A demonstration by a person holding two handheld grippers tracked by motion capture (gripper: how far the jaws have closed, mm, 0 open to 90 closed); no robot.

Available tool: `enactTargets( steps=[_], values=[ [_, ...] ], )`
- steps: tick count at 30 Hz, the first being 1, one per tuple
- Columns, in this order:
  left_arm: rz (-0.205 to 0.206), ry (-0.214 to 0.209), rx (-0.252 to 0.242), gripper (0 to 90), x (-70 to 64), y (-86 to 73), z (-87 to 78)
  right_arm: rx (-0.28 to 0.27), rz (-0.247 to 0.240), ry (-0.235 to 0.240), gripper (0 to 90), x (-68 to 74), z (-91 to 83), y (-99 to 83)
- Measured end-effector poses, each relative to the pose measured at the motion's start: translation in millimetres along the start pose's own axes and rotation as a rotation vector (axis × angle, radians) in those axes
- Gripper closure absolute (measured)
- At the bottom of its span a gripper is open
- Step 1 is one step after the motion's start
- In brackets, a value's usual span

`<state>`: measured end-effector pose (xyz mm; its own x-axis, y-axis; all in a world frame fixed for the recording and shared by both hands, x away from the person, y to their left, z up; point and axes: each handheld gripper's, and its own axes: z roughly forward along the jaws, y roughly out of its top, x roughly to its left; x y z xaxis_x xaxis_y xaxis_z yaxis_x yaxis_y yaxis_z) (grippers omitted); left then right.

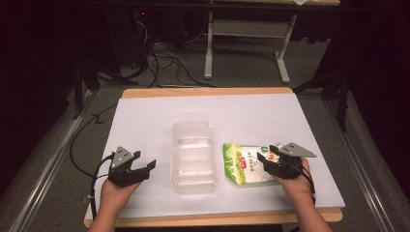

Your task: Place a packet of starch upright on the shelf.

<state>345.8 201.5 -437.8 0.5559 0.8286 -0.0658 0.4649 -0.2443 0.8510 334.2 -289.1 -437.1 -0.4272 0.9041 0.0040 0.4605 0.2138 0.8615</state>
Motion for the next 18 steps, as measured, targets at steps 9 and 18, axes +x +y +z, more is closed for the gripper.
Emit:
enactTargets(
  steps=[9, 18],
  values=[
    [0.0, -0.015, 0.005, 30.9, -0.5, -1.3, 4.0, -0.017, 0.009, 0.042, 40.7, 4.5, 1.2, 1.6],
    [0.006, -0.019, -0.01, 30.9, -2.6, 2.6, 2.8, 0.011, -0.023, 0.056, 36.6, 15.2, -1.5, 1.6]
  ],
)
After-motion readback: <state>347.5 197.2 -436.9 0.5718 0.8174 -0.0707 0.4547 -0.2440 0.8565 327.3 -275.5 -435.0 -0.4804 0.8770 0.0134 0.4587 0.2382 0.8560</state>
